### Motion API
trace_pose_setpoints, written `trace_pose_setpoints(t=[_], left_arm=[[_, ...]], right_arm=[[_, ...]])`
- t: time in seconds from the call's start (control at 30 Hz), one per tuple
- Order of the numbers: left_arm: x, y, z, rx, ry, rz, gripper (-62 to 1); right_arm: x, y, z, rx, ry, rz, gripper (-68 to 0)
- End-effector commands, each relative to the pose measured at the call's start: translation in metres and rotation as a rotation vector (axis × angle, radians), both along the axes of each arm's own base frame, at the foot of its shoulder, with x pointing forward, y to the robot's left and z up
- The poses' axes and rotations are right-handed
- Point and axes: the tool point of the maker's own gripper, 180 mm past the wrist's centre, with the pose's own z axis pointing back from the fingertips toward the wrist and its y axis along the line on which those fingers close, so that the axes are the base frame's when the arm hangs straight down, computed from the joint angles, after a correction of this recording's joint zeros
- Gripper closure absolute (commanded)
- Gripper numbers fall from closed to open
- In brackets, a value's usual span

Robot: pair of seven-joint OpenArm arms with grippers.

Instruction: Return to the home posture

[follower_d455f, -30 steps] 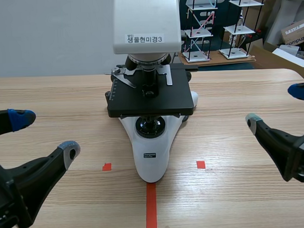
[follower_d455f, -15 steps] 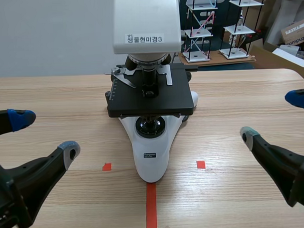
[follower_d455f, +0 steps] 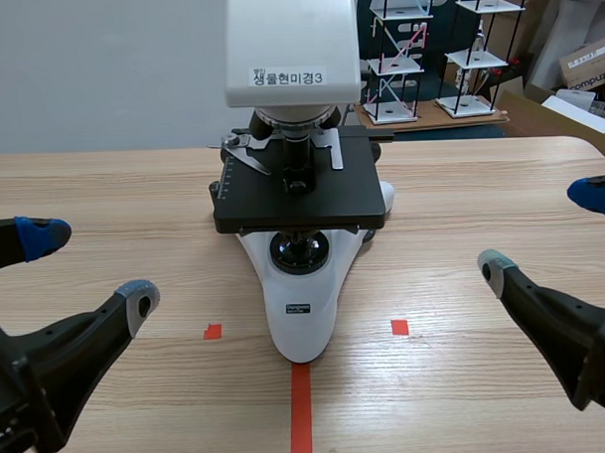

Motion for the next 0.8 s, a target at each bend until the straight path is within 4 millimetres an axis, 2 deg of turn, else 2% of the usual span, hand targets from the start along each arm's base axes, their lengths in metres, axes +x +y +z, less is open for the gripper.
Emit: trace_pose_setpoints(t=[0.0, 0.77], left_arm=[[0.0012, -0.0019, 0.0078, -0.019, -0.023, -0.001, -60.2], [0.0012, -0.0019, 0.0078, -0.019, -0.023, -0.001, -60.2]], right_arm=[[0.0032, 0.0001, 0.0073, 0.006, -0.028, 0.004, -62.1], [0.0038, 0.0005, 0.0108, 0.018, -0.042, 0.006, -62.1]])
